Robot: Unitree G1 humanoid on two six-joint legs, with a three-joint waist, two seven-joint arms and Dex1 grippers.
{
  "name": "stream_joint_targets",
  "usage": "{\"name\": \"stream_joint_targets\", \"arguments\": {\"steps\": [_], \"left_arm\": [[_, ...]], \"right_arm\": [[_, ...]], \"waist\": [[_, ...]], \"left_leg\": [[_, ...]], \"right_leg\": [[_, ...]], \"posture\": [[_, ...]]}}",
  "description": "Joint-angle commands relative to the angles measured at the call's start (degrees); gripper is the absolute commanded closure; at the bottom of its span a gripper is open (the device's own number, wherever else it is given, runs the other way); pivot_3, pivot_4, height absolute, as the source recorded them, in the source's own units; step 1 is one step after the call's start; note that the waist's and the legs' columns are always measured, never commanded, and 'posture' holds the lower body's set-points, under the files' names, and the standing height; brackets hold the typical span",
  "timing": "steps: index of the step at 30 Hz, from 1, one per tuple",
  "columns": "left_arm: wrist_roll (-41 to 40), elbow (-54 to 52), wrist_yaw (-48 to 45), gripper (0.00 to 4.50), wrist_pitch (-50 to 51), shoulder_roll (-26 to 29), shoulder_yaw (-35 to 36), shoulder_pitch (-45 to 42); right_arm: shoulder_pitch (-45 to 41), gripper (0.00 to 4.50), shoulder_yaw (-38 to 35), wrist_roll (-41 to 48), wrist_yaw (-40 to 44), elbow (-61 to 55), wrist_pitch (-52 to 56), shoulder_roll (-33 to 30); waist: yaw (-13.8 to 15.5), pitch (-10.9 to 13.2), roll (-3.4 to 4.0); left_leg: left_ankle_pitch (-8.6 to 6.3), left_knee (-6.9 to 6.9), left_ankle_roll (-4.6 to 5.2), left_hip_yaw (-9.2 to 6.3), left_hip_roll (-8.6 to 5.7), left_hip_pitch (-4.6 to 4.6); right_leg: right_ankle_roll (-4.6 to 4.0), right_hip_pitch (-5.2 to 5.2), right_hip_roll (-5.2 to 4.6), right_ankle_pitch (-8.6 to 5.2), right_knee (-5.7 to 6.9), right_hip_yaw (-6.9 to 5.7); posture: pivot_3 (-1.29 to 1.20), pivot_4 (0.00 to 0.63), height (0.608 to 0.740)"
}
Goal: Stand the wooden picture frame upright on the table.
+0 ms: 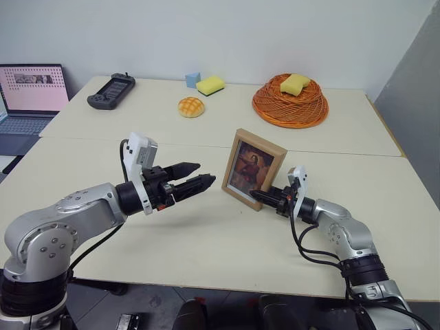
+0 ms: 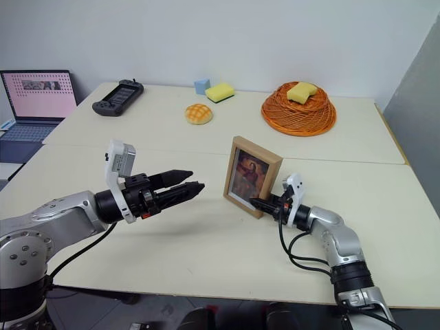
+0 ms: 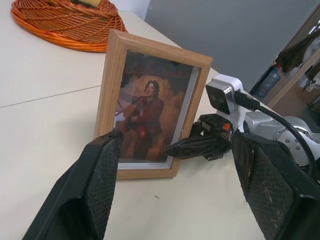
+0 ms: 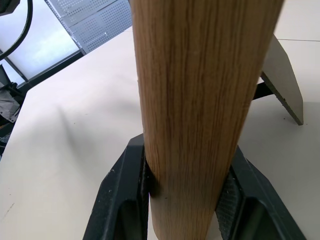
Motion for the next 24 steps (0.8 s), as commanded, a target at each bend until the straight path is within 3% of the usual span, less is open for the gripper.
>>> {"name": "stream_joint_targets", "arguments": {"steps": [1,24], "left_arm": [[0.19,-1.30,0.42,0.86,-0.72,-0.06,-0.17,-1.09],[6.15,-0.56,-0.18,0.86,-2.85,-1.52,-1.17,-0.23]], "right_arm": [[0.65,3.05,1.00,-0.89,-0.19,0.15,1.89,-0.08],[1.90,3.05,0.75,-0.68,-1.60,-1.73,3.65,0.07]], "waist": [[0.00,0.00,0.00],[0.01,0.00,0.00]], "left_leg": [[0.00,0.00,0.00,0.00,0.00,0.00],[0.00,-0.06,0.00,0.00,0.00,-0.01]], "right_leg": [[0.00,0.00,0.00,0.00,0.00,0.00],[0.01,0.03,0.00,0.00,-0.14,0.00]], "posture": [[0.00,0.150,0.740],[0.00,0.150,0.740]]}}
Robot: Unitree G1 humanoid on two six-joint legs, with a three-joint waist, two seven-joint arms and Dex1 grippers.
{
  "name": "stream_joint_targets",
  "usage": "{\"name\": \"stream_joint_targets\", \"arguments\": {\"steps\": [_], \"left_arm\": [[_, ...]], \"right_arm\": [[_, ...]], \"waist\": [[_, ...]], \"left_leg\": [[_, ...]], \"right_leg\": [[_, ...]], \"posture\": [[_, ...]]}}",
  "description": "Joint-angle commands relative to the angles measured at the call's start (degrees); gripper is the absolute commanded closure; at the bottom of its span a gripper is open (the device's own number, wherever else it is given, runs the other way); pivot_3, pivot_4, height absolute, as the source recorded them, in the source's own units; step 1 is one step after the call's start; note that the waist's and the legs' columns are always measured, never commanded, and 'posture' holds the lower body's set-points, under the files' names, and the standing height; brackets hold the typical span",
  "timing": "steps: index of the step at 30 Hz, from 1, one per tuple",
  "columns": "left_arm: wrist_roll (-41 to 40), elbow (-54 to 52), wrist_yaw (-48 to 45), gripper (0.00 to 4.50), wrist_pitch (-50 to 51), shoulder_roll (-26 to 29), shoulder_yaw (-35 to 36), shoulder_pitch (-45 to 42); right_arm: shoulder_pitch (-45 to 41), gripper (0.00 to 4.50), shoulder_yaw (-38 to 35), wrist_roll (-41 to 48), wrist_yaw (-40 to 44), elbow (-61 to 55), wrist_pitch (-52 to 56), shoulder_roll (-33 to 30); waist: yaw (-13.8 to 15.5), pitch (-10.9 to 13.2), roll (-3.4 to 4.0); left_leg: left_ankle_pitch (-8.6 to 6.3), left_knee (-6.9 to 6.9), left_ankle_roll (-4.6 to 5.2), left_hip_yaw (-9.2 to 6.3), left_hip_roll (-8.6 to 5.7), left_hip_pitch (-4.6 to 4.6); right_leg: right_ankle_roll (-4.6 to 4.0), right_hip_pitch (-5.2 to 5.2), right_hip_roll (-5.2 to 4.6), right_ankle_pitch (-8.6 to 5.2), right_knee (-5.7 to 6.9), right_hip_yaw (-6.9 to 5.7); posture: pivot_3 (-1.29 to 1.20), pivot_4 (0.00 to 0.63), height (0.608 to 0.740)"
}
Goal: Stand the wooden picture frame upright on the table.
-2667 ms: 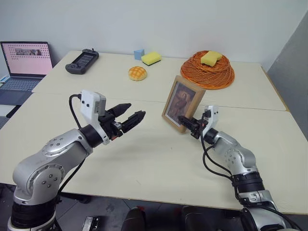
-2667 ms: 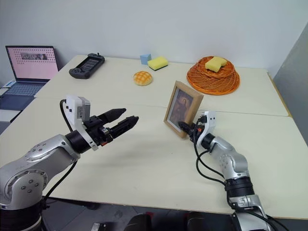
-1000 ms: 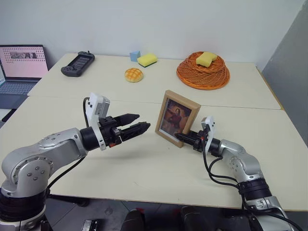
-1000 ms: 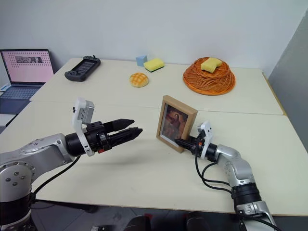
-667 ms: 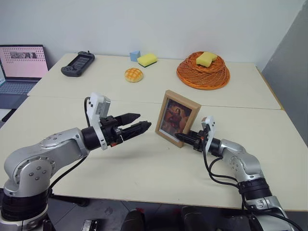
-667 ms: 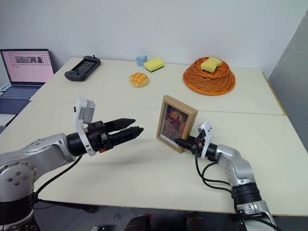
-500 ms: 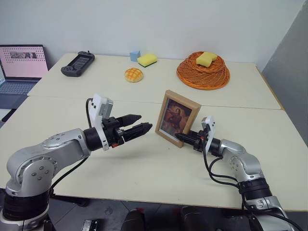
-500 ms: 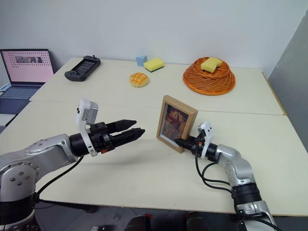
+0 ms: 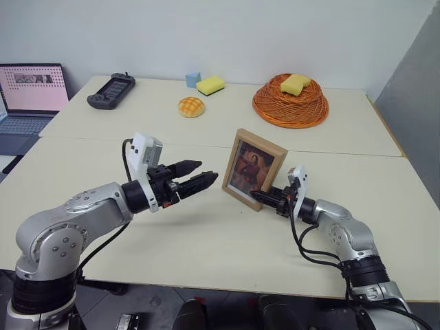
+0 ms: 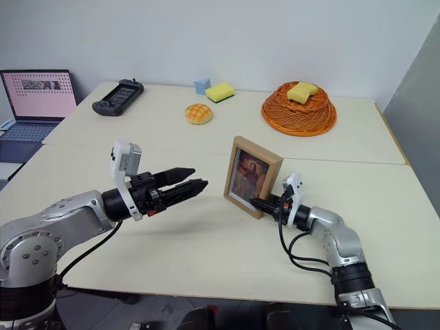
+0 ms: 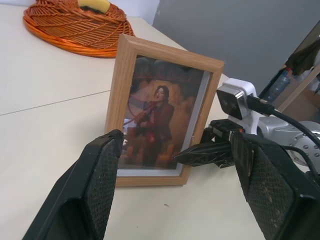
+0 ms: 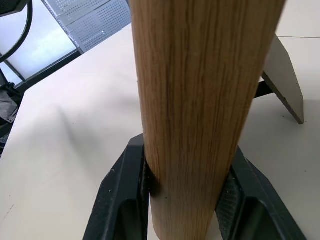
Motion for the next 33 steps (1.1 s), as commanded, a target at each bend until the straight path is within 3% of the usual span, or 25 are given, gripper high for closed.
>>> {"name": "stream_joint_targets", "arguments": {"steps": [1,9,14,33], "left_arm": [[1.88,-0.72,-1.18,0.86,-1.33,0.71,0.36,0.33],[2.84,0.06,-1.57,0.86,-0.06,0.33,0.10,0.49],[2.32,0.21,-1.48,0.08,0.12,-0.02,0.37,0.52],[3.30,-0.52,-2.15,0.00,1.27,0.95,-0.24,-0.02]], "right_arm": [[1.35,3.05,1.09,-0.70,-0.25,0.07,1.79,0.00],[0.79,3.05,0.92,-0.81,-0.26,0.38,1.96,-0.17],[0.55,3.05,0.80,-0.86,-0.24,0.59,2.07,-0.13],[1.09,3.22,0.54,-0.51,0.04,0.51,2.32,-0.13]], "waist": [[0.00,0.00,0.00],[0.00,0.00,0.00],[0.00,0.00,0.00],[-0.02,0.00,0.00]], "left_leg": [[0.00,0.00,0.00,0.00,0.00,0.00],[0.00,-0.03,0.00,0.00,0.00,0.00],[0.00,-0.03,0.00,0.00,0.01,0.00],[0.00,-0.07,0.00,0.00,0.01,0.00]], "right_leg": [[0.00,0.00,0.00,0.00,-0.01,0.00],[0.00,0.01,0.00,0.00,-0.07,0.00],[0.01,0.02,0.00,0.00,-0.10,0.00],[0.09,0.02,0.00,-0.05,-0.16,0.00]], "posture": [[0.00,0.150,0.740],[0.00,0.150,0.740],[0.00,0.150,0.740],[0.00,0.150,0.740]]}}
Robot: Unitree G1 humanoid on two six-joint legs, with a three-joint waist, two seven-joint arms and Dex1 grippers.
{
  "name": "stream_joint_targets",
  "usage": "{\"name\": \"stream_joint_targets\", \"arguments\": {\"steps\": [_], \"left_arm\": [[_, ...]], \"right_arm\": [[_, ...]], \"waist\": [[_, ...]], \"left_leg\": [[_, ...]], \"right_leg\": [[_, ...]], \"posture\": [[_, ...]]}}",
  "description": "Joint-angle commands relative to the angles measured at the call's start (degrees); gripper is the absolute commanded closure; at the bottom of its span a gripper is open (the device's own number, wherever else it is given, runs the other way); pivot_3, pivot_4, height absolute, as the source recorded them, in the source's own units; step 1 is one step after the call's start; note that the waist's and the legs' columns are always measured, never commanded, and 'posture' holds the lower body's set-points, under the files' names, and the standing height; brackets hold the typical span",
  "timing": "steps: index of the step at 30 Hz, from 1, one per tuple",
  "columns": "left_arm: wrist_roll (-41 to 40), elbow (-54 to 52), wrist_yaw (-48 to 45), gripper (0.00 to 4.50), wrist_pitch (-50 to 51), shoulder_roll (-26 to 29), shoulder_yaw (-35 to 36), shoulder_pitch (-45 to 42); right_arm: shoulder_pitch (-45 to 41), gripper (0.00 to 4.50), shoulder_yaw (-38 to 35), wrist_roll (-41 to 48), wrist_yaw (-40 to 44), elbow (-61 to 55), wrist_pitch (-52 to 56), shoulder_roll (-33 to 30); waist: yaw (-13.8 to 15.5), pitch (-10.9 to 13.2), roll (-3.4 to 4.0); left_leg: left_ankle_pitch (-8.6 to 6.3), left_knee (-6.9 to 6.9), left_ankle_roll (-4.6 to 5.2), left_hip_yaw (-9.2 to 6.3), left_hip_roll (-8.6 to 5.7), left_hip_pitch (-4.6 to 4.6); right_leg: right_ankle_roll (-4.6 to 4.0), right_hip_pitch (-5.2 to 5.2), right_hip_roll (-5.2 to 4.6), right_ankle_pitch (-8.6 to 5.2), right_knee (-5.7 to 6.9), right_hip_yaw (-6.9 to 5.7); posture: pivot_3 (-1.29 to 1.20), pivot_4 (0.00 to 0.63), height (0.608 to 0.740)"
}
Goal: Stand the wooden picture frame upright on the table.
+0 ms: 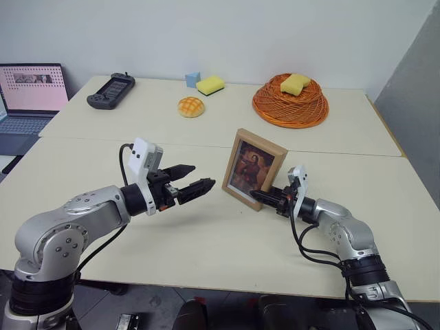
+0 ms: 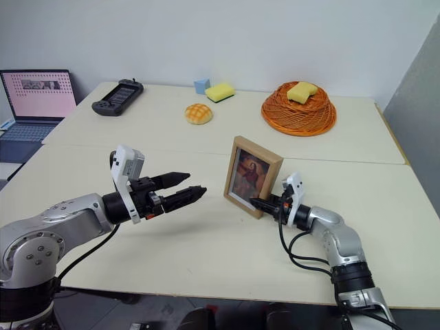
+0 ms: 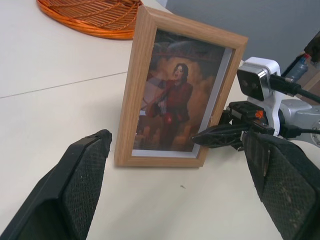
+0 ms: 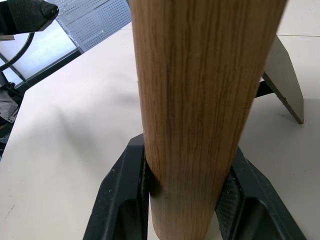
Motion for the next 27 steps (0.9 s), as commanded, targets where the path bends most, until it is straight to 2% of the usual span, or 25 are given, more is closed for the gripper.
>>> {"name": "stream_joint_targets", "arguments": {"steps": [1,13,20,22,27], "left_arm": [[-0.37,-1.28,0.11,0.00,-0.04,0.01,0.33,-1.23],[0.08,-1.12,0.15,0.00,-0.03,-0.04,0.20,-1.62],[-0.23,-1.24,0.59,0.00,0.12,-0.44,0.14,-1.71],[-0.25,-1.25,0.67,0.00,0.18,-0.56,0.04,-1.83],[-0.30,-1.16,0.91,0.00,0.11,-0.86,0.07,-2.14]], "right_arm": [[1.35,3.22,0.72,-0.44,-0.10,0.33,1.69,-0.13],[-0.03,3.22,0.58,-0.88,-0.35,1.88,3.86,-0.76],[0.54,3.22,2.07,-3.52,-0.83,1.90,0.65,-1.07],[0.39,2.50,1.48,-3.23,-1.57,1.98,0.65,-0.86],[-0.21,1.34,0.80,-2.28,-1.39,2.04,1.93,-0.70]], "waist": [[0.01,0.00,0.00],[-0.01,0.00,0.00],[-0.03,0.00,0.00],[-0.03,0.00,0.00],[0.10,0.02,0.02]], "left_leg": [[0.00,-0.01,0.00,0.00,0.00,0.00],[0.00,-0.02,0.00,0.00,0.00,0.00],[0.00,-0.02,0.00,0.01,0.01,0.01],[0.00,-0.02,0.00,0.01,0.00,0.01],[0.00,-0.02,0.00,0.02,-0.01,-0.13]], "right_leg": [[0.00,0.00,0.00,0.00,0.00,0.00],[0.00,0.00,0.00,0.00,-0.04,0.01],[0.02,0.01,0.00,-0.01,-0.04,0.01],[0.02,0.01,0.00,0.00,-0.04,0.01],[-0.02,-0.07,-0.02,0.02,-0.11,0.01]], "posture": [[0.00,0.150,0.740],[0.00,0.150,0.740],[0.00,0.150,0.740],[0.00,0.150,0.740],[0.00,0.150,0.740]]}}
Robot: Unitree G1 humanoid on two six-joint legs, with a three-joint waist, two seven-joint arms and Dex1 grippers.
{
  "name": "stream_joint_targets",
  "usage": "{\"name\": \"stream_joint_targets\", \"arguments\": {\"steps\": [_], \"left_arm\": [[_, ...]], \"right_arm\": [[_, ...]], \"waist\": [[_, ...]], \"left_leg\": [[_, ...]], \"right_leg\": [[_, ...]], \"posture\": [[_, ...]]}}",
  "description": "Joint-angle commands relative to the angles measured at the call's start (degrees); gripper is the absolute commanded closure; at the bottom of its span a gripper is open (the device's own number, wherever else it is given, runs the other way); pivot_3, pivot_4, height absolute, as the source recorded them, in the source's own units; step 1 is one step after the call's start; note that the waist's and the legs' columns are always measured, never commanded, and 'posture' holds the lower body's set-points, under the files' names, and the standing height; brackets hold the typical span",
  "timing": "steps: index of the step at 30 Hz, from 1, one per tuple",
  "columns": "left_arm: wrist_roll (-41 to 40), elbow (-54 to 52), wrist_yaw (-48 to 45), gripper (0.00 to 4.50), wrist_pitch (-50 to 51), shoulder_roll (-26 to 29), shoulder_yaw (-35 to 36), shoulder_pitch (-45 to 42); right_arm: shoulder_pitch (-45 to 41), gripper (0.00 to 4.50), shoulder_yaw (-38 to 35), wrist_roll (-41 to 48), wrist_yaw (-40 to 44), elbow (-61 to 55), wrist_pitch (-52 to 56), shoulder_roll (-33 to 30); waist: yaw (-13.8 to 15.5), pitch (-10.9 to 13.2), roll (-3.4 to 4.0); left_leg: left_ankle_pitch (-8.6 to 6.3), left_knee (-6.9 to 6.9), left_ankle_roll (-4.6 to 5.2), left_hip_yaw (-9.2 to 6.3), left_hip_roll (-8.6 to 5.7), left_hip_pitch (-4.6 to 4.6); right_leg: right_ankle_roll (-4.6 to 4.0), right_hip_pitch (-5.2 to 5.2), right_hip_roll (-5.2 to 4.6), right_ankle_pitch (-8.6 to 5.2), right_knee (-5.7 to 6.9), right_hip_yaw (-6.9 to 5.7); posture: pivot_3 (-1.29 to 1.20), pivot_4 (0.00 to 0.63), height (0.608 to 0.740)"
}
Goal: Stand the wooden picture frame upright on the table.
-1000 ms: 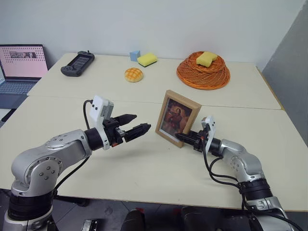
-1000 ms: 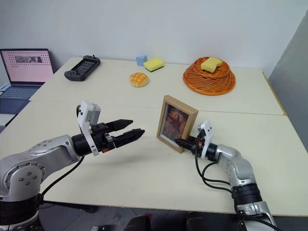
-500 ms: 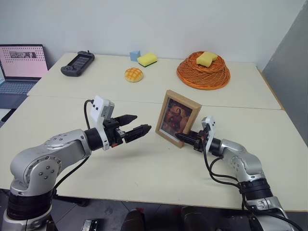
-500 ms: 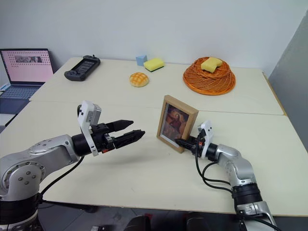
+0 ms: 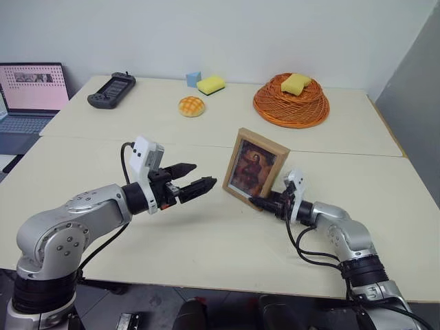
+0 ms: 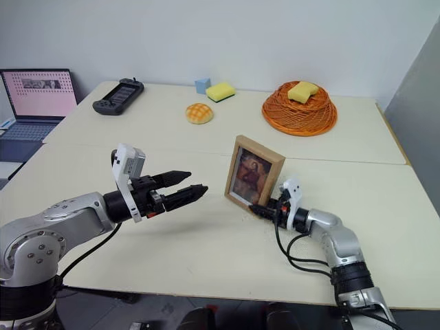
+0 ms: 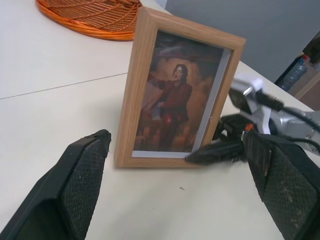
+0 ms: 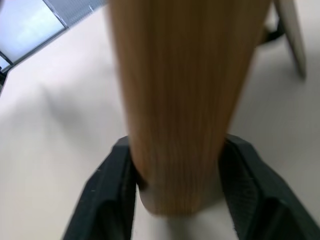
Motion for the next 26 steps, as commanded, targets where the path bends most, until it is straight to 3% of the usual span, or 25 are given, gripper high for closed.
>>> {"name": "stream_joint_targets", "arguments": {"steps": [1,6,17,26], "left_arm": [[-0.33,-1.22,0.03,0.00,-0.11,-0.16,0.14,-1.27],[-0.20,-1.10,0.00,0.00,-0.03,-0.17,0.15,-1.43],[-0.89,-1.89,-1.61,0.00,0.86,1.44,0.75,-0.22],[0.73,-0.52,-2.07,0.00,-0.54,0.33,0.37,-1.37]], "right_arm": [[-0.55,1.10,-0.71,-0.18,-0.22,-0.27,0.93,-0.50],[-0.50,0.11,-0.03,-0.69,0.12,-0.61,1.01,-0.86],[2.09,0.11,-1.66,0.64,1.47,-4.87,3.34,-5.30],[3.07,0.11,-2.15,1.58,0.04,-6.35,4.79,-4.33]], "waist": [[0.01,0.00,0.00],[0.06,0.00,0.00],[0.98,0.00,0.00],[1.05,0.00,-0.01]], "left_leg": [[0.00,0.00,0.00,0.00,0.00,0.00],[0.00,0.01,0.00,-0.01,-0.01,0.00],[0.00,0.00,0.00,0.00,-0.03,-0.05],[0.00,0.00,0.00,-0.01,-0.02,-0.09]], "right_leg": [[0.00,0.01,0.00,0.00,-0.01,-0.01],[0.03,0.03,-0.01,-0.01,-0.01,-0.03],[0.02,0.02,-0.03,-0.01,-0.09,-0.03],[0.02,0.02,-0.04,0.00,-0.11,-0.05]], "posture": [[0.00,0.150,0.740],[0.00,0.150,0.740],[0.00,0.150,0.740],[0.00,0.150,0.740]]}}
